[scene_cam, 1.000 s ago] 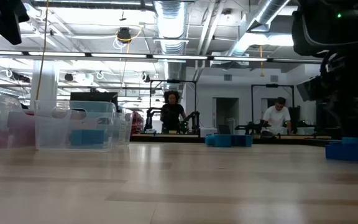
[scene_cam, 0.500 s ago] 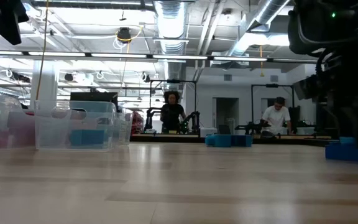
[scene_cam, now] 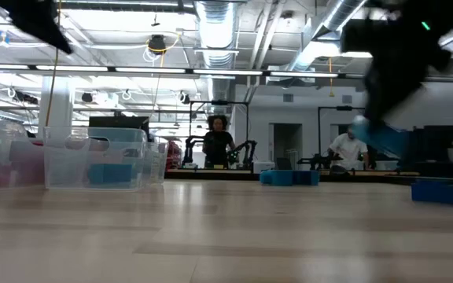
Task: Sort blocks
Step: Put the light blue game piece into the right transparent bin
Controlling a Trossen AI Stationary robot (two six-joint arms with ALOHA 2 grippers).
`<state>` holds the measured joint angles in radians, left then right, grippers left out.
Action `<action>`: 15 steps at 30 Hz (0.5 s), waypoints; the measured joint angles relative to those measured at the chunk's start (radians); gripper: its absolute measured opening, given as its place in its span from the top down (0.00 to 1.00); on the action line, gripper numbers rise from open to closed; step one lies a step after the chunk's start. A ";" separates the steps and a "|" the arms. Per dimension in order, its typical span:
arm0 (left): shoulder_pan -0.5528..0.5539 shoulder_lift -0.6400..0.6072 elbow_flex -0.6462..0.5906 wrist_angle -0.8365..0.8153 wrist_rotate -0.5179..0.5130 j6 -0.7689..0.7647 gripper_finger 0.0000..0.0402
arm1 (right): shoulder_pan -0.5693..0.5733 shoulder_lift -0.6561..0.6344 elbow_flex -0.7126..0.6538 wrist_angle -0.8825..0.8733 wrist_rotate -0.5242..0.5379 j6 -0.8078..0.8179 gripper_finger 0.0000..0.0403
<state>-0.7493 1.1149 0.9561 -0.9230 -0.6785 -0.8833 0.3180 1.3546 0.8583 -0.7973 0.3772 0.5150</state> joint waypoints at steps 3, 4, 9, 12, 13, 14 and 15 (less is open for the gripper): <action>0.001 0.001 -0.048 0.131 -0.140 0.137 0.36 | 0.000 -0.065 0.001 0.210 0.108 -0.021 0.65; 0.002 0.001 -0.065 0.183 -0.172 0.198 0.36 | 0.000 -0.081 0.001 0.298 0.142 -0.048 0.65; 0.039 0.001 -0.107 0.447 -0.220 0.475 0.36 | -0.001 -0.109 0.002 0.786 0.176 -0.284 0.64; 0.085 0.001 -0.113 0.581 -0.197 0.575 0.36 | -0.006 -0.070 0.003 1.040 0.174 -0.406 0.65; 0.103 0.001 -0.113 0.619 -0.188 0.594 0.36 | -0.007 -0.051 0.003 1.111 0.175 -0.440 0.65; 0.122 0.001 -0.113 0.652 -0.187 0.610 0.36 | -0.010 -0.028 0.003 1.178 0.175 -0.466 0.65; 0.139 0.001 -0.113 0.680 -0.188 0.624 0.36 | -0.014 -0.004 0.003 1.246 0.174 -0.484 0.65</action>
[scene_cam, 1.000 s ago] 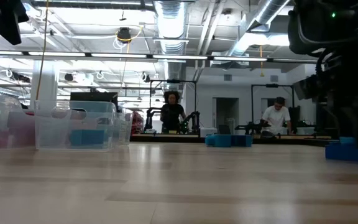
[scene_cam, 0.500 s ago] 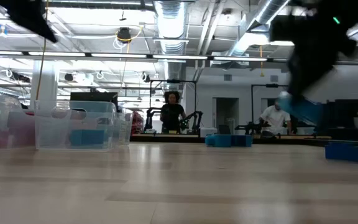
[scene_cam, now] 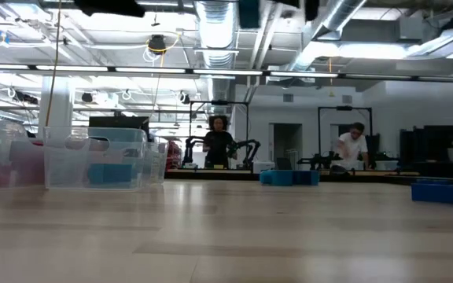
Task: Sort blocks
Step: Put the light blue game piece into the right transparent bin
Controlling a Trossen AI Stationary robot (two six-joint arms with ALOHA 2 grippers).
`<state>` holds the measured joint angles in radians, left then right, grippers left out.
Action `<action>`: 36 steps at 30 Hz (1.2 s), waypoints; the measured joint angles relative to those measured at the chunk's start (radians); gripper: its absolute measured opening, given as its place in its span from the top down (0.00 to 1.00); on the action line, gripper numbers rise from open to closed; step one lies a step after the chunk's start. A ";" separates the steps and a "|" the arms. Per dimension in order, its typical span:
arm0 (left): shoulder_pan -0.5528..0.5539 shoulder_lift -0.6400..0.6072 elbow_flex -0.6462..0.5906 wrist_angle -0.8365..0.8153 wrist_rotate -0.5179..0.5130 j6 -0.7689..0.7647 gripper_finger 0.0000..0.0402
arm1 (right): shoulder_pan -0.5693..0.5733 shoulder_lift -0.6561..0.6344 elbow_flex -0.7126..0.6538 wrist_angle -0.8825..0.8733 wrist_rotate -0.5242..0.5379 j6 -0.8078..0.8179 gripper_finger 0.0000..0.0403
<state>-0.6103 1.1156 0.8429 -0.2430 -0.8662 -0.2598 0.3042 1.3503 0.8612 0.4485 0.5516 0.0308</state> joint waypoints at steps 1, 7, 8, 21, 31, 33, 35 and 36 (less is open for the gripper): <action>0.017 0.000 0.000 0.028 -0.003 0.017 0.36 | -0.002 0.024 0.000 0.063 0.000 -0.010 0.65; 0.102 0.018 0.000 0.192 -0.014 0.164 0.36 | -0.033 0.177 0.000 0.447 -0.003 -0.016 0.65; 0.109 0.026 0.000 0.209 -0.014 0.194 0.36 | -0.040 0.201 0.000 0.498 -0.007 -0.016 0.65; 0.183 0.066 0.000 0.309 0.089 0.239 0.35 | -0.049 0.359 0.111 0.619 -0.109 -0.046 0.66; 0.194 0.065 0.000 0.321 0.089 0.284 0.29 | -0.040 0.446 0.220 0.601 -0.068 -0.131 0.66; 0.205 0.065 0.000 0.304 0.046 0.289 0.29 | -0.047 0.449 0.220 0.561 0.030 -0.179 0.66; 0.226 0.067 -0.001 0.296 0.022 0.275 0.29 | -0.069 0.447 0.218 0.514 0.070 -0.172 0.67; 0.241 0.067 -0.002 0.292 0.019 0.273 0.29 | -0.086 0.446 0.218 0.499 0.045 -0.142 0.67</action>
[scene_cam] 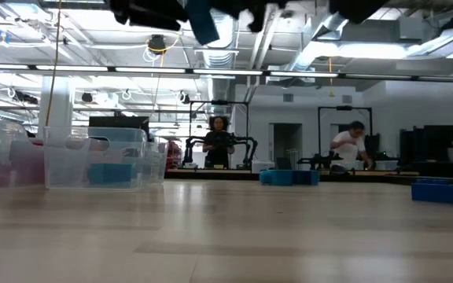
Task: Sort blocks
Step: Put the light blue game piece into the right transparent bin
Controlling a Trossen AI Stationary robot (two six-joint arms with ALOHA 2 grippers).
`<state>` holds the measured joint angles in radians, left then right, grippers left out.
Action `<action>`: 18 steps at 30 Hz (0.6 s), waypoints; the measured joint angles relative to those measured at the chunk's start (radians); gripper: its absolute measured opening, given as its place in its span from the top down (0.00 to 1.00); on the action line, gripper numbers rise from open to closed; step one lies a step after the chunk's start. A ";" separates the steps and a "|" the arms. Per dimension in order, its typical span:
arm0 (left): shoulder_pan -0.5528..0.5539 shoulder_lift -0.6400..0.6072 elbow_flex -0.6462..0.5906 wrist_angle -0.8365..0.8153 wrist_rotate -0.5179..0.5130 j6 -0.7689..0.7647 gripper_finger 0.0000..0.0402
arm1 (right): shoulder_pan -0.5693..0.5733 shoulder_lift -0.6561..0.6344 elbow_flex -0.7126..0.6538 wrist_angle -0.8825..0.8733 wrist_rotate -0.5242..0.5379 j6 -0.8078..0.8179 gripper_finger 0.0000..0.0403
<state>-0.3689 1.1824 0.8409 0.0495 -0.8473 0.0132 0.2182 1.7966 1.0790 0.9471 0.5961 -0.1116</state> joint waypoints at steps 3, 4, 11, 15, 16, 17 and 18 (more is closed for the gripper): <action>0.051 0.000 -0.001 -0.002 0.014 -0.019 0.29 | -0.063 0.007 0.001 -0.015 -0.156 0.122 0.69; 0.069 0.000 -0.001 -0.009 0.029 -0.033 0.29 | -0.087 0.018 0.003 -0.012 -0.186 0.162 0.70; 0.061 -0.058 0.021 -0.101 0.002 -0.086 0.29 | -0.186 0.091 0.039 -0.037 -0.397 0.259 0.73; 0.029 -0.133 0.033 -0.274 -0.085 -0.160 0.29 | -0.202 0.136 0.082 -0.053 -0.449 0.261 0.73; 0.020 -0.158 0.037 -0.321 -0.096 -0.184 0.29 | -0.203 0.145 0.098 -0.044 -0.450 0.261 0.73; 0.013 -0.186 0.037 -0.386 -0.099 -0.216 0.29 | -0.207 0.147 0.101 -0.052 -0.451 0.261 0.73; 0.008 -0.215 0.040 -0.449 -0.104 -0.258 0.29 | -0.209 0.148 0.106 -0.078 -0.451 0.261 0.73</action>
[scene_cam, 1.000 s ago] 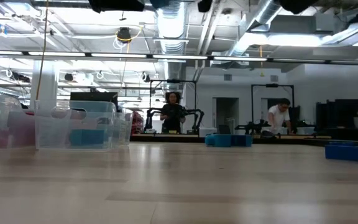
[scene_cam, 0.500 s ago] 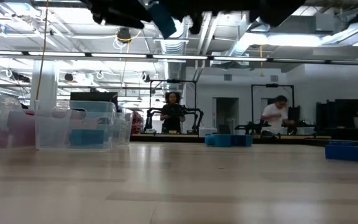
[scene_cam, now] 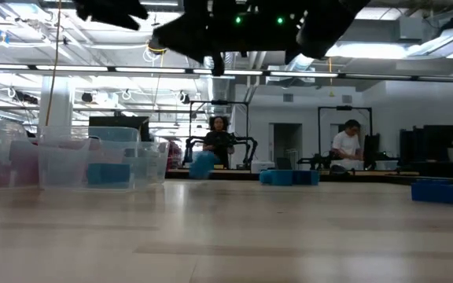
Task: Sort blocks
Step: Put the light blue game piece into the right transparent bin
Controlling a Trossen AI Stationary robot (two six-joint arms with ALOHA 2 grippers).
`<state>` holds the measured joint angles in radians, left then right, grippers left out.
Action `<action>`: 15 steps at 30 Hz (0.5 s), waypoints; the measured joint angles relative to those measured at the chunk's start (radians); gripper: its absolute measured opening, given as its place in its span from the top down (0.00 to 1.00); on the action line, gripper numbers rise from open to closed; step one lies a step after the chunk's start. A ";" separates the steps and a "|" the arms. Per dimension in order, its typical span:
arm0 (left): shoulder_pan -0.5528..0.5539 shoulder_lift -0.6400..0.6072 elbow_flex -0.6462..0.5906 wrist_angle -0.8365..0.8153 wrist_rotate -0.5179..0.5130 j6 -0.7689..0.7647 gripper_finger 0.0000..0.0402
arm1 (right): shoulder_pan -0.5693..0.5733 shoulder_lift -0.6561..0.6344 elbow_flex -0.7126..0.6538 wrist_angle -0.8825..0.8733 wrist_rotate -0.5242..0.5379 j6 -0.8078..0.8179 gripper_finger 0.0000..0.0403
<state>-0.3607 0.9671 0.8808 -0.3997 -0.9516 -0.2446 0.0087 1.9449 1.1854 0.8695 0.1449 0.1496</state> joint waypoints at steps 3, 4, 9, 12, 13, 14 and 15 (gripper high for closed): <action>-0.001 -0.061 0.005 -0.168 0.027 -0.137 0.29 | -0.012 -0.010 0.004 -0.092 0.000 -0.002 0.73; -0.001 -0.074 0.004 -0.211 0.060 -0.177 0.29 | -0.017 -0.026 0.002 -0.146 0.000 -0.012 0.73; -0.008 -0.085 0.004 -0.356 0.157 -0.282 0.29 | -0.048 -0.150 0.004 -0.482 0.043 -0.092 0.73; -0.011 -0.082 0.003 -0.386 0.147 -0.296 0.29 | -0.070 -0.227 0.002 -0.684 0.048 -0.073 0.72; -0.011 -0.081 0.003 -0.387 0.145 -0.294 0.29 | -0.070 -0.253 0.002 -0.728 0.064 -0.071 0.72; -0.012 -0.081 0.003 -0.389 0.144 -0.290 0.29 | -0.060 -0.286 0.003 -0.767 0.097 -0.072 0.71; -0.014 -0.080 0.003 -0.395 0.143 -0.291 0.29 | -0.046 -0.315 0.003 -0.804 0.145 -0.080 0.71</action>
<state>-0.3743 0.8868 0.8841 -0.7942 -0.8083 -0.5354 -0.0371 1.6297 1.1881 0.0659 0.2896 0.0693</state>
